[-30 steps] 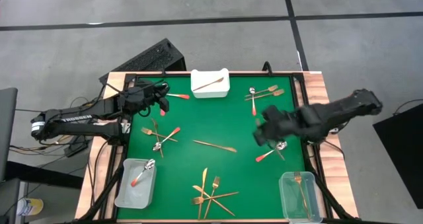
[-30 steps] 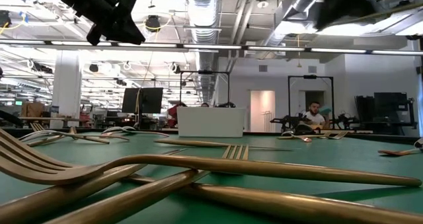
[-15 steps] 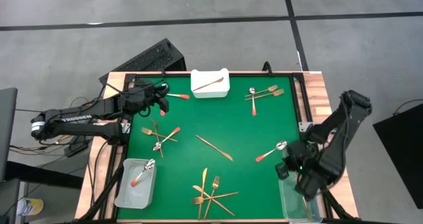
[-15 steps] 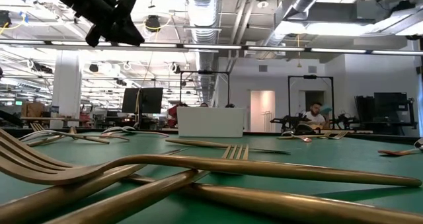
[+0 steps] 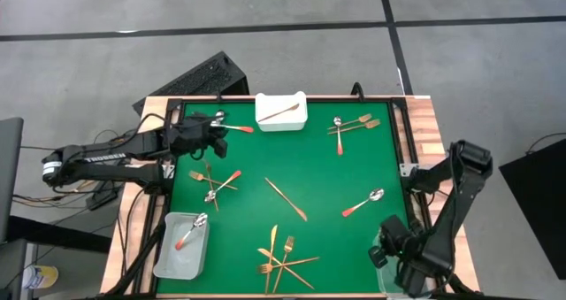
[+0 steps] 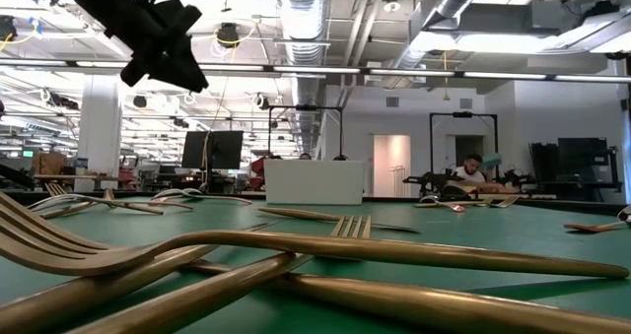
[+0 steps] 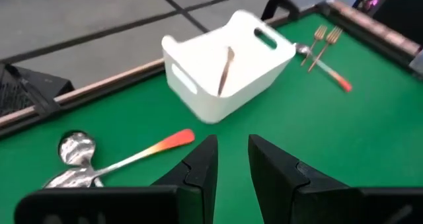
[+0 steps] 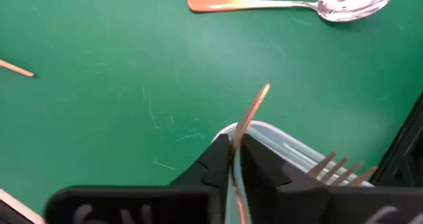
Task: Sort silverware by color (type)
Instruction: Put the gold fork into the transparent bin
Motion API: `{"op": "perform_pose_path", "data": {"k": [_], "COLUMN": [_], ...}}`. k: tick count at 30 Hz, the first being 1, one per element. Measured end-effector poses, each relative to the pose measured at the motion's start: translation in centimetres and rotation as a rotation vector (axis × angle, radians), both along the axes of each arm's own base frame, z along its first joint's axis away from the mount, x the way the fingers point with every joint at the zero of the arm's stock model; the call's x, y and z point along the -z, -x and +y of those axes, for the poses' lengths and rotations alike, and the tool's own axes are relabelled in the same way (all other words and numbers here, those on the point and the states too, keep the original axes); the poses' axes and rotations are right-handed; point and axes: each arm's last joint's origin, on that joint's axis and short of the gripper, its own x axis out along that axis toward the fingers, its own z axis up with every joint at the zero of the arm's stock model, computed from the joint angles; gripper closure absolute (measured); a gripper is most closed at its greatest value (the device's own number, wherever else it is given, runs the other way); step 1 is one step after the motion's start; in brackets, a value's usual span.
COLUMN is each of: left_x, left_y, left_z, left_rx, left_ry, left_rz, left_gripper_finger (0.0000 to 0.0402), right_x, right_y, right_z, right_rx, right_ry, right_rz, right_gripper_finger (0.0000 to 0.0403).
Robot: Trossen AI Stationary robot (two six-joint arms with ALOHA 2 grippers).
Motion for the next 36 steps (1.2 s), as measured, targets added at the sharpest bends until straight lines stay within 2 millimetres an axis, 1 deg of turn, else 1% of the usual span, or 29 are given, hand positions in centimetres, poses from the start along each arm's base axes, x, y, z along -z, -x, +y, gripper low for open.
{"op": "perform_pose_path", "data": {"k": [8, 10, 12, 16, 19, 24, 28, 36], "left_x": [-0.7, -0.8, -0.9, -1.6, -2.2, -2.9, -3.2, -3.1], "left_y": [-0.3, -0.4, -0.5, -1.1, -1.4, -1.6, -1.6, -1.7], "left_z": [0.1, 0.0, -0.1, -0.7, -1.1, -1.1, -1.0, -1.0], "left_rx": [-0.015, -0.018, -0.013, 0.045, 0.09, 0.108, 0.084, 0.099], "left_ry": [0.0, 0.01, 0.016, 0.004, -0.037, -0.101, -0.157, -0.198], "left_rz": [-0.1, -0.119, -0.144, -0.217, -0.26, -0.3, -0.298, -0.257], "left_gripper_finger": [0.0329, 0.0329, 0.0329, 0.0329, 0.0329, 0.0329, 0.0329, 0.0329], "right_x": [-1.7, -2.2, -3.0, -4.9, -6.2, -8.1, -8.8, -8.8], "right_y": [0.8, 1.0, 1.2, 1.7, 1.9, 1.8, 1.4, -0.1], "right_z": [-1.0, -1.4, -1.9, -3.6, -5.4, -8.6, -10.9, -15.4], "right_rx": [-0.013, -0.013, -0.016, -0.02, 0.01, 0.074, 0.079, 0.175], "right_ry": [-0.026, -0.035, -0.045, -0.053, -0.069, -0.085, -0.045, 0.035], "right_rz": [-0.013, -0.018, -0.037, -0.1, -0.122, -0.141, -0.138, -0.137], "right_gripper_finger": [0.0217, 0.0193, 0.0179, 0.0171, 0.0173, 0.0175, 0.0175, 0.0175]}}
